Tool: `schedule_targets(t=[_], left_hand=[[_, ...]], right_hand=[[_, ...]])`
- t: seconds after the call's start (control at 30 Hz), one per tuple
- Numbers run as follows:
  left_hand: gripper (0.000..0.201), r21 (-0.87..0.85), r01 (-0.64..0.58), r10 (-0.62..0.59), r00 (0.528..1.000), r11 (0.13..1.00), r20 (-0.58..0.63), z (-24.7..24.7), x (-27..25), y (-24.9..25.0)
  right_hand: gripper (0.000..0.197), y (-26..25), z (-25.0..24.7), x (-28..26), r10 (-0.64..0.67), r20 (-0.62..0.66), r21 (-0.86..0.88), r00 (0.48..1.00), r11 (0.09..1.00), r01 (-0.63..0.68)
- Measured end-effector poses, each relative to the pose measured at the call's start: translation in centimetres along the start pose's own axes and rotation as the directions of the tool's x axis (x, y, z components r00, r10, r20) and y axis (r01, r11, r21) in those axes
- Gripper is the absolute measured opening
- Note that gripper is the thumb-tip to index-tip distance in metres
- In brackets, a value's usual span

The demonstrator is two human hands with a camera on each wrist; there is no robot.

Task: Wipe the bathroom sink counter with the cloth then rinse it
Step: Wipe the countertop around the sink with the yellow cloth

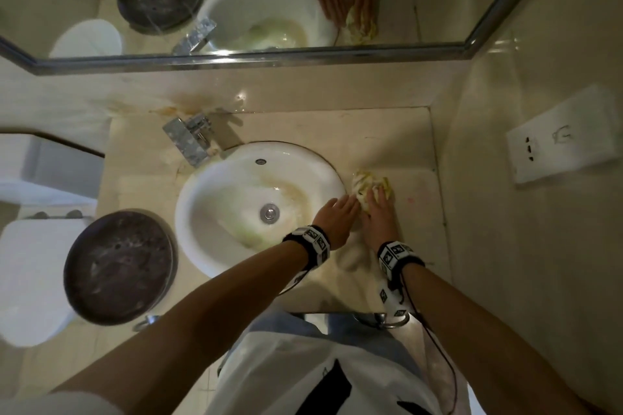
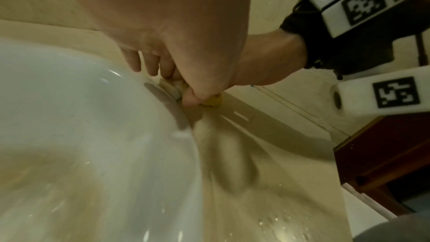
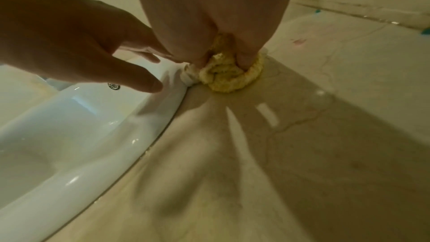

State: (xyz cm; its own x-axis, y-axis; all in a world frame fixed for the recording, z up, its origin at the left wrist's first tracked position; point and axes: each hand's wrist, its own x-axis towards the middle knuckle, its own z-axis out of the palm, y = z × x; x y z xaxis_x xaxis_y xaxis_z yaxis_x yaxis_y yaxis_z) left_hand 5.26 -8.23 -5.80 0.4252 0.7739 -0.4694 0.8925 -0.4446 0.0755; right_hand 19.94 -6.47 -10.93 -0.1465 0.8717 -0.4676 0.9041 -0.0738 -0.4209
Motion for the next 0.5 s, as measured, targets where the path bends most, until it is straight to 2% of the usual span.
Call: schedule_targets(t=[0.23, 0.5], left_hand=[[0.068, 0.075, 0.02, -0.018, 0.999, 0.997, -0.03, -0.6, 1.3, -1.7], [0.066, 0.181, 0.048, -0.043, 0.999, 0.982, -0.033, -1.5, 2.6, -3.6]], right_hand=[[0.057, -1.6, -0.3, 2.3, -0.039, -0.058, -0.113, 0.998, 0.993, 0.033], [0.052, -3.4, -1.3, 5.4, -0.141, -0.09, -0.137, 0.986, 0.982, 0.128]])
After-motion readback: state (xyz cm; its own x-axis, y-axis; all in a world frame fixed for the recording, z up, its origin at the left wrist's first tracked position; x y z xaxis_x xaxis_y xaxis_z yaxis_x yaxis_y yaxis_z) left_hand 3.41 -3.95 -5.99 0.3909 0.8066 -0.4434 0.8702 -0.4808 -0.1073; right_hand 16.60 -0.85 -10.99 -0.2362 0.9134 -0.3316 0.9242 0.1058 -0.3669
